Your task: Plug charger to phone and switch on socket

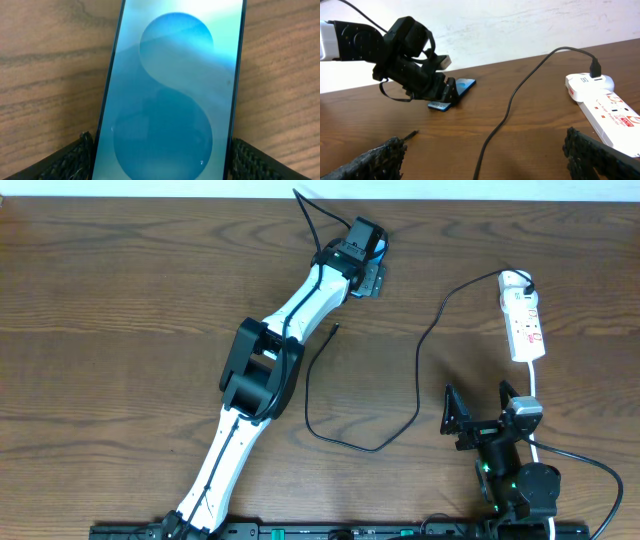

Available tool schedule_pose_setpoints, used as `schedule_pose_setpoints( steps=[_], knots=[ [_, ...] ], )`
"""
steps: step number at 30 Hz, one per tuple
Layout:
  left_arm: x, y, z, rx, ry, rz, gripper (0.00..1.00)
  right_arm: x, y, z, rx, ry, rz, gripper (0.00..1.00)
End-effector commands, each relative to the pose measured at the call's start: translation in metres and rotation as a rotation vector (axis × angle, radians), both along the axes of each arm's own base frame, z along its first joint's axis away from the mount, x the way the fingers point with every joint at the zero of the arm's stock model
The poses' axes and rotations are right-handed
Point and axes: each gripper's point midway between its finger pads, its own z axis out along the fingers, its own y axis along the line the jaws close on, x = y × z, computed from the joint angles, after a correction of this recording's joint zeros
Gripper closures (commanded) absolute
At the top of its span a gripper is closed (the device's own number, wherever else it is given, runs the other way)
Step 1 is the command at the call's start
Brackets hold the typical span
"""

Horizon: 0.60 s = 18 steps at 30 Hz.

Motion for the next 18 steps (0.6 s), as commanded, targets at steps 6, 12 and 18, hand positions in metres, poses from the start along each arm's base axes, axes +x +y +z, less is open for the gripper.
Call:
schedule_pose_setpoints(
  steps=[6, 12, 18],
  knots=[
    [-0.046, 0.022, -0.064, 0.110, 0.216, -0.026, 0.21, 0.000, 0.001, 0.000, 0.008, 0.001, 0.004, 0.01],
    [-0.060, 0.031, -0.064, 0.119, 0.286, 0.036, 0.21, 0.000, 0.001, 0.000, 0.008, 0.001, 0.004, 0.01],
    [-0.078, 0.040, -0.045, 0.084, 0.368, 0.216, 0.21, 0.000, 0.001, 0.000, 0.008, 0.001, 0.004, 0.01]
  ],
)
